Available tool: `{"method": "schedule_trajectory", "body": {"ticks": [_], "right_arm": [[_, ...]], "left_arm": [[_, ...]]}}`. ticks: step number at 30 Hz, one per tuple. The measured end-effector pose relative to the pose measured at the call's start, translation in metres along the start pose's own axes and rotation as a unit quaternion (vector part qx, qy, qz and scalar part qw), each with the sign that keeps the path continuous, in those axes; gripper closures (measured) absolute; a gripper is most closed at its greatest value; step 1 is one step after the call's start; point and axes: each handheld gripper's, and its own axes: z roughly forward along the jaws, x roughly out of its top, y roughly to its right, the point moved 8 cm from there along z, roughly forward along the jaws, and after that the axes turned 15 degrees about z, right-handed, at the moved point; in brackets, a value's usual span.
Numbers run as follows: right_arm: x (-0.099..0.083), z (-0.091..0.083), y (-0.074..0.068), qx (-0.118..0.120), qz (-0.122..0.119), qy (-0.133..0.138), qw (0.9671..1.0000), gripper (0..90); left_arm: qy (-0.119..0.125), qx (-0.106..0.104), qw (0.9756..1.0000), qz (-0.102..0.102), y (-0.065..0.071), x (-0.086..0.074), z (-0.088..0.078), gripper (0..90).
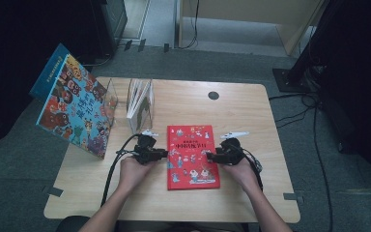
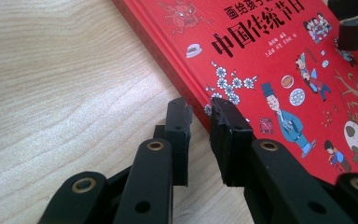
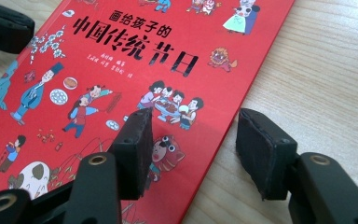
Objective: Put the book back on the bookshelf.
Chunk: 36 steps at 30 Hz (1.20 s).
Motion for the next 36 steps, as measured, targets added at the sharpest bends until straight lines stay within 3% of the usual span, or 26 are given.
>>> {"method": "schedule_trajectory", "body": {"ticks": [7, 12, 15, 18, 23, 25, 28, 36], "right_arm": [[0.004, 0.002, -0.002, -0.015, 0.005, -0.022, 0.9996, 45.9], [0.006, 0.002, -0.002, -0.015, 0.031, -0.033, 0.9989, 47.8], [0.007, 0.003, -0.001, -0.022, 0.018, -0.027, 0.9992, 46.8], [0.01, 0.003, 0.001, -0.025, 0.043, -0.029, 0.9983, 47.2], [0.01, 0.001, 0.002, -0.026, 0.054, -0.04, 0.9974, 48.8], [0.01, 0.001, 0.001, -0.022, 0.085, -0.044, 0.9952, 49.1], [0.011, 0.0, 0.003, -0.025, 0.09, -0.046, 0.9945, 53.6], [0.011, 0.0, 0.003, -0.029, 0.11, -0.054, 0.992, 55.5]], "left_arm": [[0.003, 0.002, 1.0, -0.006, 0.003, -0.001, 0.001, 81.9], [0.012, -0.005, 0.9998, -0.018, 0.003, -0.002, 0.001, 83.1], [0.006, -0.008, 0.9999, -0.009, 0.006, -0.002, 0.002, 81.4], [0.004, -0.004, 1.0, -0.001, 0.009, -0.002, 0.003, 81.6], [0.007, -0.007, 0.9999, -0.006, 0.009, -0.002, 0.003, 81.7], [0.007, -0.005, 0.9999, -0.006, 0.009, -0.002, 0.003, 81.8], [0.008, -0.003, 0.9999, -0.006, 0.009, -0.002, 0.003, 81.8], [0.011, 0.003, 0.9999, -0.007, 0.01, -0.002, 0.003, 82.3]]}}
